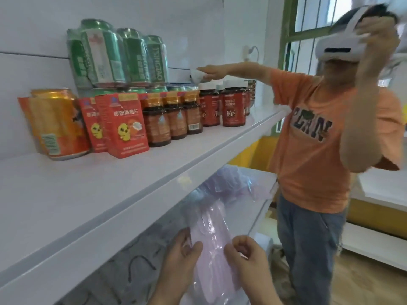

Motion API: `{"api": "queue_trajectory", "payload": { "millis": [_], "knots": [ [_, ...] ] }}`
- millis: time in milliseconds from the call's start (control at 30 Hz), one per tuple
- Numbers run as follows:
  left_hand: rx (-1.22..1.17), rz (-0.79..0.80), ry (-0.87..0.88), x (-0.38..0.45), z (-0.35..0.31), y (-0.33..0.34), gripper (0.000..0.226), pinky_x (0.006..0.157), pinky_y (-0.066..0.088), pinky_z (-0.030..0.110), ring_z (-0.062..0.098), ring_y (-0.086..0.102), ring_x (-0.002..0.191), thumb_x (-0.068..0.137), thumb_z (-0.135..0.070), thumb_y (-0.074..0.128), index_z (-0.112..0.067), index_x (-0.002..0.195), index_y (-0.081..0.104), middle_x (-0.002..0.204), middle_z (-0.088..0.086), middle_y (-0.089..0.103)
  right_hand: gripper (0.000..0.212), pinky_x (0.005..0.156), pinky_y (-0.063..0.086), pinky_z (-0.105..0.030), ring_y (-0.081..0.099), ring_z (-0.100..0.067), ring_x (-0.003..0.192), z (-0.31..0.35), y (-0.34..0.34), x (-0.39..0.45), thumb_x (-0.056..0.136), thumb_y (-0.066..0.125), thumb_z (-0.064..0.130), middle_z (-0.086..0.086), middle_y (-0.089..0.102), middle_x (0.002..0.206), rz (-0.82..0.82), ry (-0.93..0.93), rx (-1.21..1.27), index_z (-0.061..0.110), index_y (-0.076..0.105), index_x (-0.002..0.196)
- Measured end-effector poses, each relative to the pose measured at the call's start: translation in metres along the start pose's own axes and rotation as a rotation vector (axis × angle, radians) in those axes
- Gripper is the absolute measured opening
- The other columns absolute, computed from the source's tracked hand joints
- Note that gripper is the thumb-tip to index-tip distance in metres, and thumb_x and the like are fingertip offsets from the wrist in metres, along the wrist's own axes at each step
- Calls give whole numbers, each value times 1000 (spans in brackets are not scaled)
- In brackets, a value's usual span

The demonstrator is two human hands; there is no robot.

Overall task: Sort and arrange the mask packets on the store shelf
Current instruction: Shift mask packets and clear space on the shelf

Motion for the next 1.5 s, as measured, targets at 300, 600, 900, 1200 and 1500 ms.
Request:
{"api": "queue_trajectory", "payload": {
  "millis": [300,600,900,1200,1500],
  "knots": [
    [255,-246,138,111,22,57,32,70,46,25,11,59,75,73,-22,90,-22,82,59,80,-13,64,39,58,55,-27,71,-21,62,-18,-25,126,73,80,15,-7,76,74,37,-12,11,15,59,106],
    [713,-339,244,191,7,73,23,75,46,21,0,62,88,88,-12,68,-33,89,60,94,-22,62,38,77,57,-35,70,-22,90,-4,0,337,84,76,21,-1,72,102,220,-83,-303,20,59,118],
    [1075,-371,92,201,32,40,23,87,42,35,16,60,104,78,-36,53,-31,98,64,103,-16,64,45,98,37,-23,59,-24,123,9,49,385,89,70,12,-6,64,132,248,-339,-470,11,60,133],
    [1125,-341,26,204,34,28,32,99,36,41,16,55,118,76,-40,50,-35,105,64,114,-20,59,41,92,42,-21,62,-13,104,2,21,346,89,65,5,15,62,121,399,-449,-460,22,65,127],
    [1129,-490,89,113,12,-22,31,97,44,46,21,53,122,77,-39,47,-31,100,66,122,-13,58,42,94,34,-10,59,-7,118,9,70,240,96,57,7,13,63,131,691,-604,-515,25,59,134]
  ]
}}
Point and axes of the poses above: each hand's wrist, its own x-axis towards the middle knuckle, its own y-axis out of the palm, z = x × y, the point moved 8 cm from there along x, towards the middle knuckle
